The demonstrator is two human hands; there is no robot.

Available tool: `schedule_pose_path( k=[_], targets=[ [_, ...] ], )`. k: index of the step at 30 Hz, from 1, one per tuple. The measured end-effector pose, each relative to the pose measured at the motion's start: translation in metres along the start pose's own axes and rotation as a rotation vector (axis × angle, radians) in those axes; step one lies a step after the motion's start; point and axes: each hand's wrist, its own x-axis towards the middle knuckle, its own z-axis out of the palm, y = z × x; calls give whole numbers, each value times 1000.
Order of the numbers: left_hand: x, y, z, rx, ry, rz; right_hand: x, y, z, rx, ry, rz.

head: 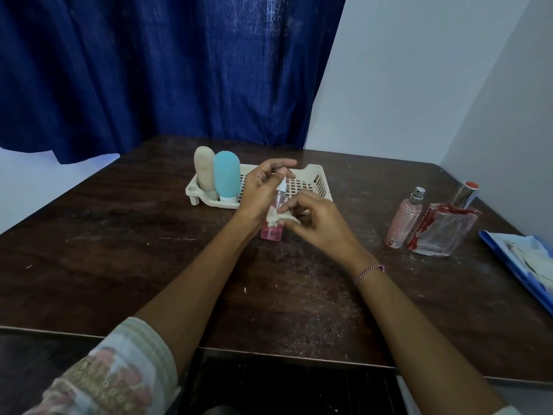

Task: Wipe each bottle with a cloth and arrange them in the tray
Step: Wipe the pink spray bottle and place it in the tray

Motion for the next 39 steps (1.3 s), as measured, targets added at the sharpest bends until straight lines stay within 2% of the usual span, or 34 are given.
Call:
schedule_pose_path(
  k=[3,5,8,10,12,16,21,26,28,33,36,39],
  targets=[
    [1,-1,0,61,49,17,-3,-1,-1,51,-119,21],
    [0,-1,2,88,79,10,-2,-1,-1,33,-112,-3],
    [-3,-3,8,91,135,-18,2,-1,-1,-36,83,-70],
    [-5,-5,12,93,121,-53,4,2,-2,-29,235,-48],
    [-5,-5,15,110,62,-100,4,3,-3,8,269,-2],
    [-4,-3,13,58,0,-160,2,6,-2,115,175,63],
    [-2,6,5,50,98,-198,0,2,-5,284,-22,151],
    [0,13,-1,-128,105,-273,-2,2,-11,377,-206,185],
    [0,15,-2,-209,61,-326,-1,-2,-11,404,-172,168],
    [-7,20,7,-325,-64,-447,4,-3,-8,472,175,175],
    [-5,22,5,-491,-5,-493,3,-4,-5,504,98,209],
    [1,23,-3,-545,185,-534,2,-9,0,551,25,218]
  ],
)
